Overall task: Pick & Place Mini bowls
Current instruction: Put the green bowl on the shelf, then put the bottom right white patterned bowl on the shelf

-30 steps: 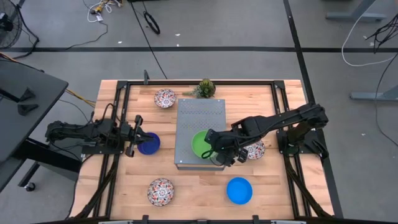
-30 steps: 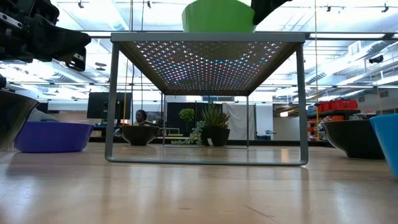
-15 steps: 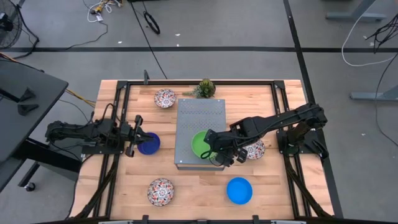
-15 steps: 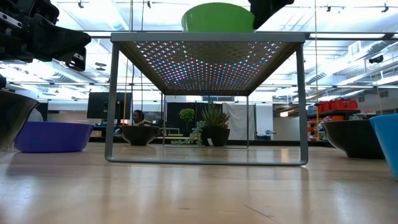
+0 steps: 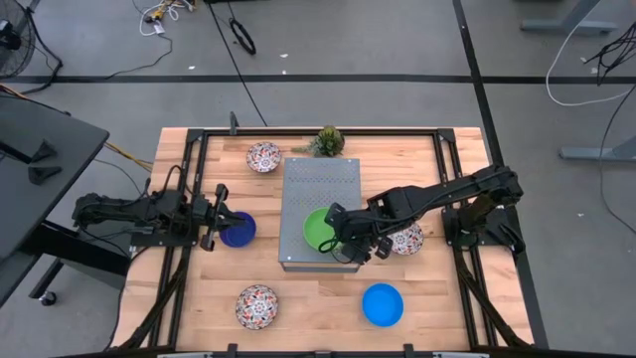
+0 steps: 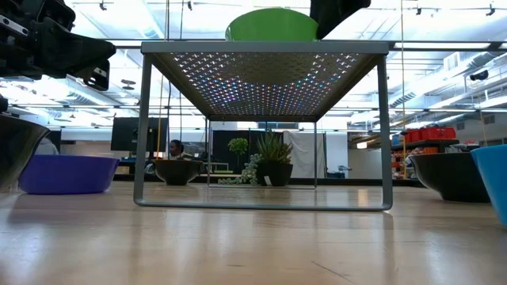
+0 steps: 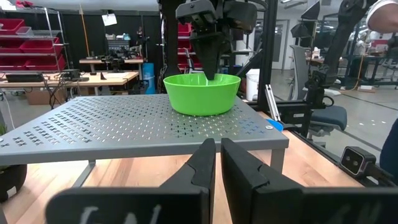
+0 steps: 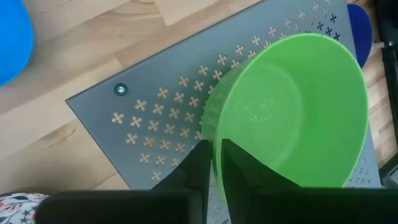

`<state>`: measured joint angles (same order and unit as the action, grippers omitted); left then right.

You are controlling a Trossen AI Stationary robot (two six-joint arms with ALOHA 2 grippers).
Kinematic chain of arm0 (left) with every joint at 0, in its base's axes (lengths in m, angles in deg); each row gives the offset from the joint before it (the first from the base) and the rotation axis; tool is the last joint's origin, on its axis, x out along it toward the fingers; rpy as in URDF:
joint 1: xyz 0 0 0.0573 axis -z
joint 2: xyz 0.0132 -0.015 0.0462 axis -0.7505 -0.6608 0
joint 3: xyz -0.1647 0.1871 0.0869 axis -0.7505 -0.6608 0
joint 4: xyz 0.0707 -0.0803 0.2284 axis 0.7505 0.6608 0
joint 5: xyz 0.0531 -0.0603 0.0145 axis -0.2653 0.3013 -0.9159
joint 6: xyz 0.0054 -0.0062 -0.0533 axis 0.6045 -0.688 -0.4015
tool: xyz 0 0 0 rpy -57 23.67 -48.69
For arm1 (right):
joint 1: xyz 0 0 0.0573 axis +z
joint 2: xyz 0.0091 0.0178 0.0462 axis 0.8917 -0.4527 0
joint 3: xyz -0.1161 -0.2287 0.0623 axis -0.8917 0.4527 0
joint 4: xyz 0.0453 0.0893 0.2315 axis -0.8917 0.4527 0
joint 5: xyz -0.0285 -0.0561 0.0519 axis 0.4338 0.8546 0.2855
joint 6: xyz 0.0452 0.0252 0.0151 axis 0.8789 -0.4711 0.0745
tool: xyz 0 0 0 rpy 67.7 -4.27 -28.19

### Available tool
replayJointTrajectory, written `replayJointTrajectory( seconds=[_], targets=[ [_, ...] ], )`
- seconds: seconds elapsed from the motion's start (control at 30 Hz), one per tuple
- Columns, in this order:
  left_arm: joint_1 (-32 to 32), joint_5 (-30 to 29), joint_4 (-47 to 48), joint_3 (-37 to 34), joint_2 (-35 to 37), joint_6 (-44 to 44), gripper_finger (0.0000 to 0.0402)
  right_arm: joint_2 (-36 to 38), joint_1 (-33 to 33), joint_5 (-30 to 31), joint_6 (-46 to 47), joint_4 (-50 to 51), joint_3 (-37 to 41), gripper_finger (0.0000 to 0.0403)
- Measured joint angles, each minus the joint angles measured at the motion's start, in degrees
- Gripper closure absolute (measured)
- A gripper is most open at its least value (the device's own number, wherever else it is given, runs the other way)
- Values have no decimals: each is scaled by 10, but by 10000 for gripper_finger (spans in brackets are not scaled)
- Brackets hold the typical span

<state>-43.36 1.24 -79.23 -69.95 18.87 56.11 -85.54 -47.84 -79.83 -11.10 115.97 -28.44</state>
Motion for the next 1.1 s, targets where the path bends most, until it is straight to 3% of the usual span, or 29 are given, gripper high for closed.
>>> replayJointTrajectory(
  seconds=[0.57, 1.1],
  targets=[
    [0, 0, 0, 0, 0, 0, 372, 31, 0, -1, 6, -9, 0, 320],
    [0, 0, 0, 0, 0, 0, 372, 111, -2, 18, 142, 30, 0, 318]
  ],
)
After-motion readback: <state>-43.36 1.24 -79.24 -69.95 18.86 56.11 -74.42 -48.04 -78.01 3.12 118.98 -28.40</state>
